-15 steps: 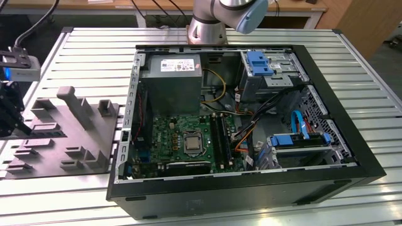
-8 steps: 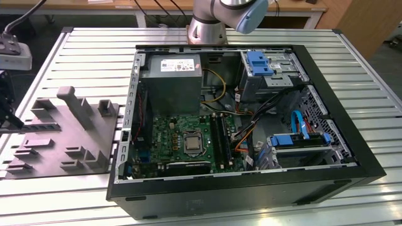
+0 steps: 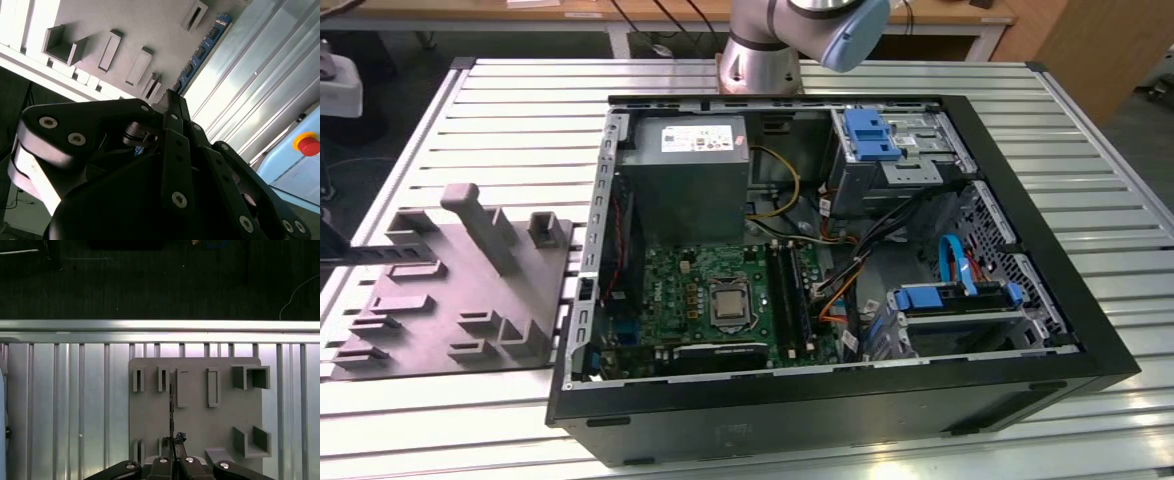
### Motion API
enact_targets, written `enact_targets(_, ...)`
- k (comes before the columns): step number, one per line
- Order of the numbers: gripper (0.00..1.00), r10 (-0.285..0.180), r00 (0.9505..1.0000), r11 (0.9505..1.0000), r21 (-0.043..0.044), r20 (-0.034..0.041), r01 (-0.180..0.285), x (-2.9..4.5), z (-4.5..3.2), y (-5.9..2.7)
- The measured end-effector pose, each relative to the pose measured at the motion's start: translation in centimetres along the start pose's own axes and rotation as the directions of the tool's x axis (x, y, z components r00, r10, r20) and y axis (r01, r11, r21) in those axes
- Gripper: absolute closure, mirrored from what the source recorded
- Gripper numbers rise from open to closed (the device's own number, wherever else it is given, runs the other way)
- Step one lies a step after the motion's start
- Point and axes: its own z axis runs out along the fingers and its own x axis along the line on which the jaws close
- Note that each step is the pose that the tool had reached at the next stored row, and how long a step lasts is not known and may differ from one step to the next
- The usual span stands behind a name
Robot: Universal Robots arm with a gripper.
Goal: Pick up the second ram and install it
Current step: 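Pick up the second ram and move it above second insertion slot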
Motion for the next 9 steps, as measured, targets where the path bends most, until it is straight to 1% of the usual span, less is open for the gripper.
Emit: enact_targets(9, 0.89, 0.0, 1.0, 1.0, 0.0, 0.0001, 0.0, -0.09, -3.02, 0.04)
